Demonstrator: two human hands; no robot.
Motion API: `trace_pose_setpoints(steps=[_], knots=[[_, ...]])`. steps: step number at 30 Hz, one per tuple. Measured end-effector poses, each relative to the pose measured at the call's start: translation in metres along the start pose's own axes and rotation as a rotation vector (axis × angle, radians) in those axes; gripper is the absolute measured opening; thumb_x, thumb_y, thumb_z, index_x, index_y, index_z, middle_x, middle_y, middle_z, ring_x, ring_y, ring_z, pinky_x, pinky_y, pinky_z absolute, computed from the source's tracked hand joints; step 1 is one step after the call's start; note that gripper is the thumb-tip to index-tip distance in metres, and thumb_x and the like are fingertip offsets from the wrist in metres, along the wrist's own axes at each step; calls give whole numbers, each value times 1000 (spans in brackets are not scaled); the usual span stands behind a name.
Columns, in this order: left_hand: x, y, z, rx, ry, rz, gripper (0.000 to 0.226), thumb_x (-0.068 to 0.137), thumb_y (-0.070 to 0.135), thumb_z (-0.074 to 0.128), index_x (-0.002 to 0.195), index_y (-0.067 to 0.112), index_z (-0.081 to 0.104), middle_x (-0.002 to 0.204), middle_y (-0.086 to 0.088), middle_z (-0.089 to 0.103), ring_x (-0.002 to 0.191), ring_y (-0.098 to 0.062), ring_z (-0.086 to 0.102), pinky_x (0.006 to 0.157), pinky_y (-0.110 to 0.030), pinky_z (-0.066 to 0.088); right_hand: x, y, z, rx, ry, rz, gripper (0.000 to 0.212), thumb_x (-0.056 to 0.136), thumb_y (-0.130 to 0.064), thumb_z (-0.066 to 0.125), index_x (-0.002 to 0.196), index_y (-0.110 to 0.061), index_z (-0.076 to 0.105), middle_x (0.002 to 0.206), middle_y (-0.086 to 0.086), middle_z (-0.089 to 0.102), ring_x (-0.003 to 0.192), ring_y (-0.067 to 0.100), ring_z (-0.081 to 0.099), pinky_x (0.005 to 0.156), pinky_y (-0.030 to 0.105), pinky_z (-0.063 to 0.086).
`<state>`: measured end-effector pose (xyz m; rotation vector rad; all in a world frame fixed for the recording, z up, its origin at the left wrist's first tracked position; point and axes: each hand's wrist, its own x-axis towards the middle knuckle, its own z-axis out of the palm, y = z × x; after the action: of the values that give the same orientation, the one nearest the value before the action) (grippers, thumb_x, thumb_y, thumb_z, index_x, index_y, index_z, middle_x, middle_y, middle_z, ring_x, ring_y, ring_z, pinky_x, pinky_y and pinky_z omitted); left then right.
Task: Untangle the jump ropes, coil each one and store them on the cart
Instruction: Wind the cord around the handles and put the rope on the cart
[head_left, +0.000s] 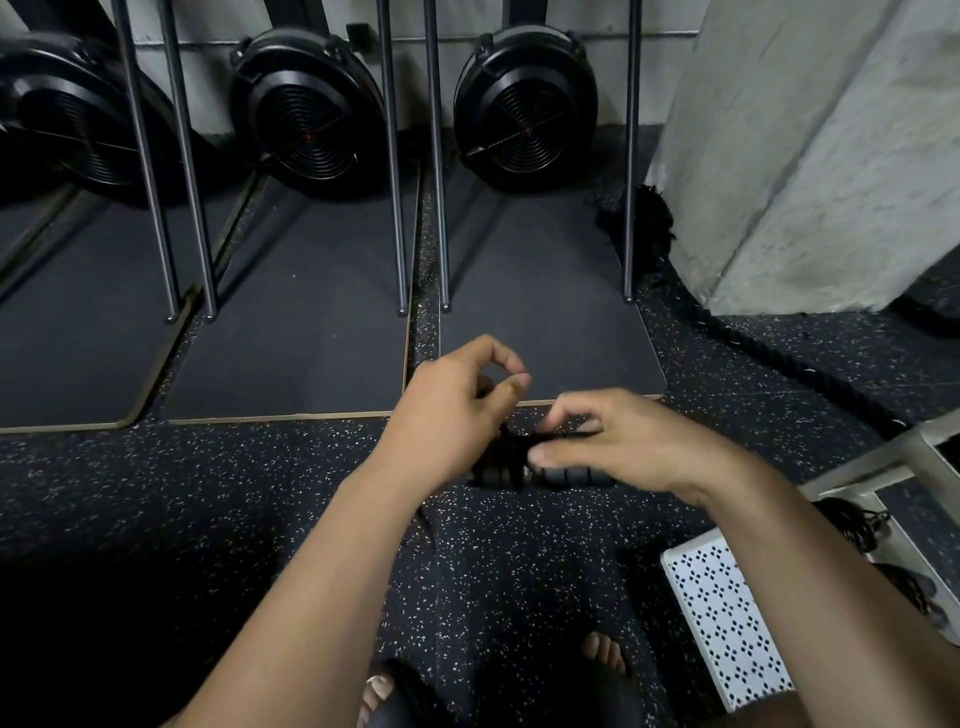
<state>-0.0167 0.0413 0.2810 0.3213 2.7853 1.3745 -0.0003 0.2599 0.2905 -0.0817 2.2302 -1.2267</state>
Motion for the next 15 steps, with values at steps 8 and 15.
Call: trace_pose_setpoints(steps=[8,15], knots=[[0,3,-16,-467,-248,-88,26,109,32,60,99,13,73,60,9,49,52,-12,39,52,-29,30,-18,-19,-5,319,-228,-149,37,97,-46,67,114,-12,70,94,19,77,68,28,52,55,34,31],[2,12,-15,-774,-393,-294,32,108,40,56,105,15,75,63,-2,40,54,-14,36,50,-26,31,-19,-12,-8,450,-384,-204,34,87,-32,76,120,-25,69,107,26,76,75,30,40,60,50,14]])
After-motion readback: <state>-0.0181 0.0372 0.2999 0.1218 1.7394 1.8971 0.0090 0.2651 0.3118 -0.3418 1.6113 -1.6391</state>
